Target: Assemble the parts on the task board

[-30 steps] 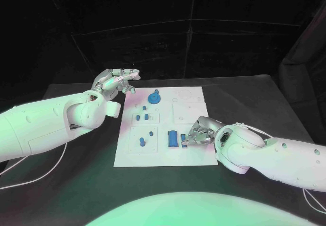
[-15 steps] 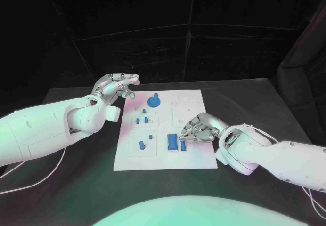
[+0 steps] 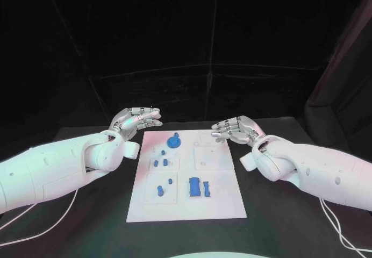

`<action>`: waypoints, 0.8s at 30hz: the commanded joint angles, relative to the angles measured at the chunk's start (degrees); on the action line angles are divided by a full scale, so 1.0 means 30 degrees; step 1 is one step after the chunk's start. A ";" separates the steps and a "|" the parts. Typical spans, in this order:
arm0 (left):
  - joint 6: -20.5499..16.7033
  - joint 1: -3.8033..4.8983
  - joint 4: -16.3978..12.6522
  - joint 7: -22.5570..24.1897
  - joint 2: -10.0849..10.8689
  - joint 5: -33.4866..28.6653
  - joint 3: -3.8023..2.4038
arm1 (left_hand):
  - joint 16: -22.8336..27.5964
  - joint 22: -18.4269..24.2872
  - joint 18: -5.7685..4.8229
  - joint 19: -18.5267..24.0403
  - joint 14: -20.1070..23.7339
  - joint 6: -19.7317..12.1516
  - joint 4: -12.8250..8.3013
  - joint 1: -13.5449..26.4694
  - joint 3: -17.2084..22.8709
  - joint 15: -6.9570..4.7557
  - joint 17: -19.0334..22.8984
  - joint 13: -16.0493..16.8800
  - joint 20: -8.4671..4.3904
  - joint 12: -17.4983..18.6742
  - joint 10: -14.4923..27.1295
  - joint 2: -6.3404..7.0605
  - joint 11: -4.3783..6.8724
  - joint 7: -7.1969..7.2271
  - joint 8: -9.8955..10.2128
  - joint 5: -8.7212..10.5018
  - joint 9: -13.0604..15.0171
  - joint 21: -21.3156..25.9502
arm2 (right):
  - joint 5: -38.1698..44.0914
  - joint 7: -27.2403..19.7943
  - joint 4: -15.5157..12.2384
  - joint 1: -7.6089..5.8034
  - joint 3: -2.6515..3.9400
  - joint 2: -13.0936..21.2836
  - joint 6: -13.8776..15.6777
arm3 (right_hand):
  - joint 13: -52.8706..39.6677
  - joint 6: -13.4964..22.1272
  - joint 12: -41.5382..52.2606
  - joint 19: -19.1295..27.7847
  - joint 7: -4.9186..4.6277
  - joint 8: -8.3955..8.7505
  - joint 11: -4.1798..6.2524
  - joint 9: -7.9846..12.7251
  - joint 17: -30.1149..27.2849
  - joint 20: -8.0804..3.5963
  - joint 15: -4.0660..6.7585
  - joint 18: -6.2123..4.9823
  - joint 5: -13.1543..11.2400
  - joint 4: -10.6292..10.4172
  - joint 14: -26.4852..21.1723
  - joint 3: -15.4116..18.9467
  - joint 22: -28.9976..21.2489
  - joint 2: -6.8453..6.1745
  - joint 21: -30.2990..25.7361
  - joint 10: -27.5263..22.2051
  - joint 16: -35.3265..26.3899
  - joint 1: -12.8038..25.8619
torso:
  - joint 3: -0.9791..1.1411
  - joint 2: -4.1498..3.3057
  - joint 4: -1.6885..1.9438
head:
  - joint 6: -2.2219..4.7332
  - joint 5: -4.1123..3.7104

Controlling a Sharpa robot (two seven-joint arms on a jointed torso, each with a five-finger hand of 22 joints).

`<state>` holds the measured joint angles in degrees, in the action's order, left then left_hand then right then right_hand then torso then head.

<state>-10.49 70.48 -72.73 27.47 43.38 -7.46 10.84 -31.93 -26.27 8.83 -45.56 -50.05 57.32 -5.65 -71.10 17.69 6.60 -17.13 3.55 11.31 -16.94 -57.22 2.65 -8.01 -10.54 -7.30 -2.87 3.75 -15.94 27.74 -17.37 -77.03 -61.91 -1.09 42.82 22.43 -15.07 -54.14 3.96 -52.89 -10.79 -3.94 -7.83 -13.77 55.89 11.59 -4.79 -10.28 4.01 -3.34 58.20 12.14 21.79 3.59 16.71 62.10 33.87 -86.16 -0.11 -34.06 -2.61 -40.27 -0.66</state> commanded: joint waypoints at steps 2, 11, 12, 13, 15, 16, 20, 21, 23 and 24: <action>0.0119 -0.0090 0.0806 0.0647 -0.0495 -0.0795 -0.0002 | 0.2880 0.1394 0.0181 0.1176 0.0221 -0.0363 -0.0003 -0.0153 -0.0413 0.0531 0.1630 0.0010 0.0828 0.1269 0.0197 -0.0152 -0.0400 -0.0187 0.0553 0.0084 0.0009 0.1647 | -0.4375 -0.3219 0.2218 -0.0168 0.0184 -0.0932 -0.1499 | 0.1374 -0.0080 -0.0088 -0.0034 0.0008 0.0116 -0.0128 0.0749 0.0493 0.0213 -0.0111 -0.0122 -0.0081 0.0425 -0.0295 0.0201 -0.1146 0.0353 -0.1374 -0.0408 -0.1584 0.0540 | -0.0009 0.0420 -0.0159 | 0.0665 0.0290; -0.0544 -0.0517 0.2829 0.1189 -0.1913 -0.1334 -0.0015 | 0.5398 0.2672 0.0604 0.0743 -0.0480 -0.0443 0.0044 -0.0370 -0.1288 0.0703 0.3057 0.0016 0.1410 0.2526 0.0141 -0.0417 -0.0595 -0.0058 0.1071 0.0041 0.0019 0.2386 | -0.5155 -0.3903 0.4882 -0.0258 0.0361 -0.2508 -0.2121 | 0.3599 -0.0127 -0.0125 -0.0512 -0.0059 0.0103 -0.0309 0.2337 0.0988 0.0467 -0.0372 -0.0139 -0.0067 0.1583 0.0731 0.0517 -0.3149 0.0887 -0.3541 -0.0659 -0.5129 0.1638 | 0.0171 0.0695 0.0048 | 0.1106 0.0487; -0.0552 -0.0555 0.2968 0.1229 -0.2016 -0.1358 -0.0016 | 0.5520 0.2753 0.0605 0.0704 -0.0567 -0.0419 0.0046 -0.0391 -0.1339 0.0697 0.3125 0.0018 0.1405 0.2578 0.0081 -0.0448 -0.0587 -0.0061 0.1084 0.0040 0.0020 0.2421 | -0.5172 -0.3928 0.5003 -0.0260 0.0365 -0.2606 -0.2178 | 0.3716 -0.0149 -0.0124 -0.0724 -0.0081 0.0099 -0.0272 0.2452 0.1026 0.0437 -0.0343 -0.0133 -0.0054 0.1721 0.0967 0.0494 -0.3246 0.0946 -0.3585 -0.0639 -0.5351 0.1670 | 0.0181 0.0712 0.0051 | 0.1130 0.0505; -0.0267 -0.0549 0.2792 0.0502 -0.1908 -0.0847 0.0004 | 0.6978 0.4503 -0.0641 0.5143 0.4686 -0.6046 0.1884 0.6874 -0.2646 -0.0191 0.3856 -0.1182 -0.0117 0.3456 0.5904 -0.0882 0.0376 0.0937 0.2432 0.0957 -0.1250 0.3237 | -0.4204 -0.2933 0.4838 -0.0222 0.0346 -0.2491 -0.1360 | 0.5024 0.5385 -0.1321 0.4944 0.1050 0.1314 0.0651 0.2999 -0.4901 -0.0829 0.0222 0.1034 -0.1338 0.1114 -0.5303 -0.0865 -0.4362 0.0258 -0.4126 -0.6637 -0.6937 0.9696 | 0.0095 0.0630 -0.0013 | 0.1027 0.0449; -0.0344 -0.0569 0.2732 0.0504 -0.1891 -0.0824 -0.0022 | 0.7136 0.4659 -0.0644 0.5332 0.4922 -0.6394 0.1884 0.7239 -0.2770 -0.0225 0.3942 -0.1182 -0.0221 0.3533 0.6140 -0.0882 0.0458 0.1057 0.2432 0.0957 -0.1250 0.3315 | -0.4247 -0.2943 0.4760 -0.0215 0.0346 -0.2465 -0.1287 | 0.5024 0.5580 -0.1321 0.4969 0.1072 0.1314 0.0667 0.3129 -0.5146 -0.0933 0.1596 0.1032 -0.1338 0.1114 -0.5374 -0.0928 -0.4510 0.0281 -0.4150 -0.6968 -0.7220 1.0158 | 0.0093 0.0644 0.0024 | 0.1066 0.0439; -0.0444 -0.0596 0.2654 0.0506 -0.1870 -0.0793 -0.0055 | 0.7284 0.4822 -0.0643 0.5714 0.5386 -0.6880 0.1884 0.7886 -0.2913 -0.0302 0.4012 -0.1182 -0.0366 0.3622 0.6646 -0.0882 0.0537 0.1158 0.2432 0.0957 -0.1250 0.3402 | -0.4302 -0.2956 0.4661 -0.0206 0.0346 -0.2431 -0.1194 | 0.5024 0.6024 -0.1321 0.5428 0.1155 0.1314 0.0724 0.3192 -0.5627 -0.1024 0.1596 0.1034 -0.1338 0.1114 -0.5866 -0.1033 -0.4613 0.0231 -0.5570 -0.7446 -0.7383 1.0841 | 0.0090 0.0661 0.0071 | 0.1116 0.0427; -0.1335 -0.0831 0.1959 0.0528 -0.1679 -0.0521 -0.0349 | 0.7815 0.5442 -0.0899 0.7205 0.7174 -0.8801 0.1884 1.0401 -0.3404 -0.0601 0.4280 -0.1182 -0.0900 0.3948 0.8612 -0.0882 0.0875 0.1520 0.2432 0.0957 -0.1250 0.3710 | -0.4794 -0.3074 0.3769 -0.0127 0.0348 -0.2127 -0.0356 | 0.5024 0.7854 -0.1321 0.7287 0.1523 0.1314 0.1011 0.4589 -0.7608 -0.1456 0.1596 0.1342 -0.1338 0.1114 -0.7924 -0.1500 -0.5017 -0.1196 -0.5570 -0.9454 -0.7979 1.3561 | 0.0062 0.0816 0.0488 | 0.1558 0.0319; -0.1636 -0.0910 0.1724 0.0536 -0.1614 -0.0430 -0.0449 | 0.7927 0.5574 -0.0988 0.7521 0.7547 -0.9208 0.1884 1.0921 -0.3489 -0.0664 0.4340 -0.1182 -0.1014 0.4009 0.9024 -0.0882 0.0945 0.1602 0.2432 0.0957 -0.1250 0.3769 | -0.4960 -0.3114 0.3468 -0.0101 0.0349 -0.2025 -0.0074 | 0.5024 0.8260 -0.1321 0.7703 0.1602 0.1314 0.1075 0.4589 -0.8050 -0.1551 0.1596 0.1361 -0.1338 0.1114 -0.8383 -0.1601 -0.5109 -0.1196 -0.5570 -0.9904 -0.8116 1.4164 | 0.0055 0.0856 0.0595 | 0.1672 0.0291; -0.2349 -0.1099 0.1168 0.0554 -0.1462 -0.0213 -0.0684 | 0.8142 0.5831 -0.0986 0.8144 0.8290 -1.0017 0.1884 1.1963 -0.3650 -0.0790 0.5708 -0.1182 -0.1239 0.4152 0.9842 -0.0882 0.1087 0.1763 0.2432 0.0957 -0.1250 0.3904 | -0.5353 -0.3208 0.2756 -0.0038 0.0350 -0.1782 0.0595 | 0.5024 0.9034 -0.1321 0.8485 0.1763 0.1314 0.1196 0.4589 -0.8882 -0.1737 0.1596 0.1473 -0.1338 0.1114 -0.9253 -0.1804 -0.5279 -0.1196 -0.5570 -1.0754 -0.8364 1.5310 | 0.0044 0.0916 0.0757 | 0.1843 0.0249; -0.2760 -0.1207 0.0848 0.0564 -0.1374 -0.0087 -0.0820 | 0.8209 0.5906 -0.1058 0.8314 0.8498 -1.0240 0.1884 1.2252 -0.3697 -0.0824 0.5708 -0.1182 -0.1302 0.4177 1.0070 -0.0882 0.1125 0.1806 0.2432 0.0957 -0.1250 0.3928 | -0.5580 -0.3262 0.2344 -0.0002 0.0351 -0.1642 0.0982 | 0.5024 0.9272 -0.1321 0.8726 0.1810 0.1314 0.1233 0.4589 -0.9141 -0.1794 0.1596 0.1561 -0.1338 0.1114 -0.9521 -0.1863 -0.5334 -0.1196 -0.5570 -1.1020 -0.8440 1.5663 | 0.0041 0.0937 0.0812 | 0.1901 0.0235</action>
<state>-13.90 67.09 -68.94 28.77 39.00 -9.51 8.67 -10.05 -11.75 7.50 -28.29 -33.70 36.51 -0.97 -47.14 8.97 5.67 -4.32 0.67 10.18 -6.01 -37.08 0.22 -6.36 -7.04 -0.88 -0.69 0.72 -5.75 13.86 -26.13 -68.40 -61.90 -0.11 37.51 20.61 -0.74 -36.16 0.78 -36.68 -7.36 -0.81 -5.68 -2.09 39.11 8.55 -1.30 -7.97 0.99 0.41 40.70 9.05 7.97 2.27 1.66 39.88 11.75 -53.81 0.10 -31.66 -1.26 -35.17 0.21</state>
